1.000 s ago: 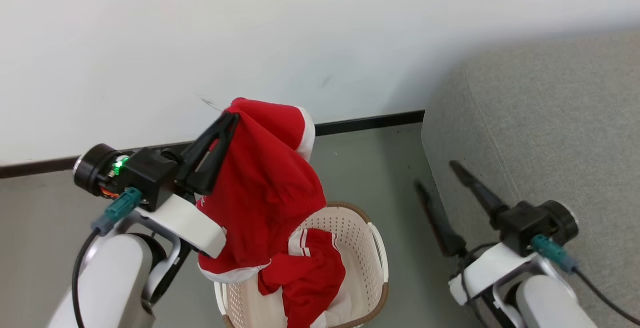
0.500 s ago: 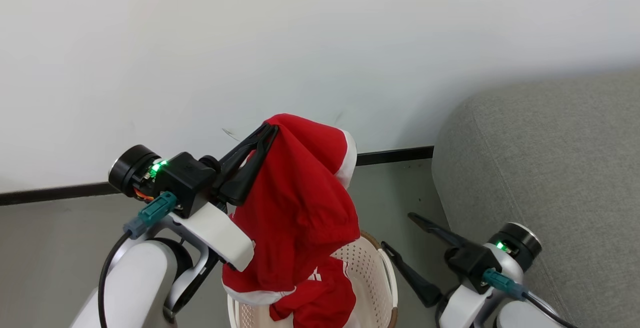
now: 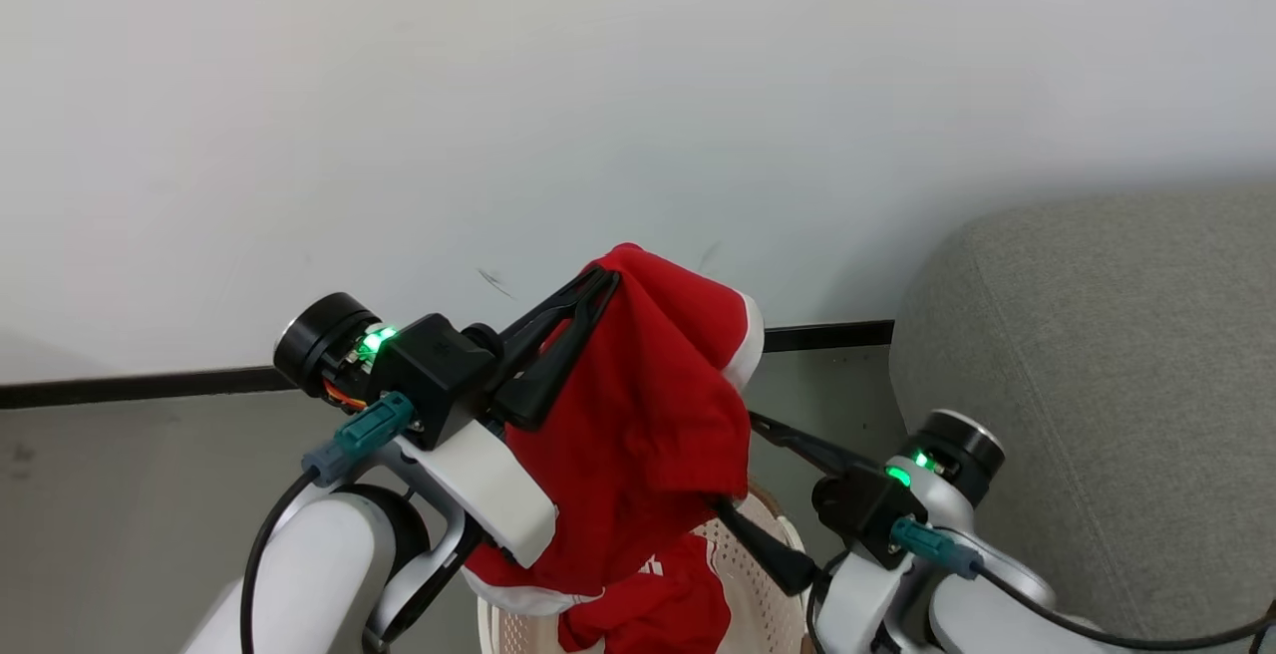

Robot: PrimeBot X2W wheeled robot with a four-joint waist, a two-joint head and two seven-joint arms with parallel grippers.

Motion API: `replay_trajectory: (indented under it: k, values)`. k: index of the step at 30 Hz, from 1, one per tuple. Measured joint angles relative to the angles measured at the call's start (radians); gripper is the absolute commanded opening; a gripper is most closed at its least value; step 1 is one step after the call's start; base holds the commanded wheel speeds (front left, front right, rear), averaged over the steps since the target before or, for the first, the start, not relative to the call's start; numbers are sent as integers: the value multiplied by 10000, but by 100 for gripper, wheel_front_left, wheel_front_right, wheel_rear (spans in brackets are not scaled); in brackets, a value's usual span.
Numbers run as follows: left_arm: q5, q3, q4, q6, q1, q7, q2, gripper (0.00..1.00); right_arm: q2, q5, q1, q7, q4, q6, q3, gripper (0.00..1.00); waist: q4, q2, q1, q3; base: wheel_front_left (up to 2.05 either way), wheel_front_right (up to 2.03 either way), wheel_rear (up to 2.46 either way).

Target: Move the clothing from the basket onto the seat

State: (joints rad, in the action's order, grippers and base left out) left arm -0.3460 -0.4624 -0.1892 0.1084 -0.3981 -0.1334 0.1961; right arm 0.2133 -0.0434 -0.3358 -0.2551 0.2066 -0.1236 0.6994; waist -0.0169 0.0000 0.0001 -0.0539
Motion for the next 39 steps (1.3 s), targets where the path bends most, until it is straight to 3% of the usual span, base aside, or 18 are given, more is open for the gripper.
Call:
replay_trajectory:
  k: [8, 9, 10, 12, 13, 14, 19, 26, 27, 28, 29, 30, 31, 39]
  values:
    - [-165, -117, -259, 0, 0, -314, -82, 0, -334, 364, -430, -2, 111, 0, -128, 100, 194, 0, 0, 20, 0, 0, 0]
    - [-182, -128, -280, 0, 0, -328, -88, 0, -357, 374, -430, -2, 217, 0, -123, 92, 214, 0, 0, 29, 0, 0, 0]
    - [-217, -138, -305, 0, 0, -330, -96, 0, -362, 374, -429, -2, 351, 0, -111, 69, 230, 0, 0, 39, 0, 0, 0]
    - [-238, -138, -372, -2, 1, -341, -119, 0, -360, 374, -429, -2, 556, 0, -82, 35, 253, 0, 0, 64, 0, 0, 0]
    - [-240, -136, -401, -4, 1, -343, -121, 0, -362, 374, -430, -2, 625, 0, -44, 10, 257, 0, 0, 78, 0, 0, 0]
    - [-242, -130, -412, -6, 1, -370, -121, 0, -380, 376, -430, -2, 654, 0, -8, 0, 256, 0, 0, 91, 0, 0, 0]
    - [-324, 27, -403, -150, 68, -418, -117, 0, -617, 265, -430, -2, 604, 0, -159, 0, 206, 0, 0, 144, 0, 0, 0]
    - [-512, 284, -111, -370, 651, -414, -140, 0, -422, -44, -403, 0, 393, 0, -830, 0, 40, 0, 0, 177, 0, 0, 0]
    - [-546, 299, -59, -380, 701, -412, -155, 5, -374, -90, -399, -2, 311, 0, -965, 0, 8, 0, -1, 178, 0, 0, 0]
    - [-608, 326, -23, -453, 766, -403, -198, 33, -322, -100, -399, 0, 244, 0, -1110, 0, -26, 0, 0, 180, 0, 0, 0]
    - [-646, 339, 13, -464, 825, -397, -251, 51, -263, -98, -398, 0, 182, 0, -1248, 0, -60, 0, 0, 182, 0, 0, 0]
    - [-721, 349, 58, -495, 869, -347, -309, 95, -203, -98, -398, 0, 117, 0, -1394, 0, -97, 0, 0, 183, 0, 0, 0]
    - [-815, 349, 88, -504, 906, -272, -357, 100, -140, -98, -398, 0, 6, 0, -1557, 0, -137, 0, 0, 184, 0, 0, 0]
    - [-1060, 261, 326, -430, 1128, 73, -407, 100, 221, -79, -403, 0, -621, 0, -2725, 0, -446, 0, 0, 192, 0, 0, 0]
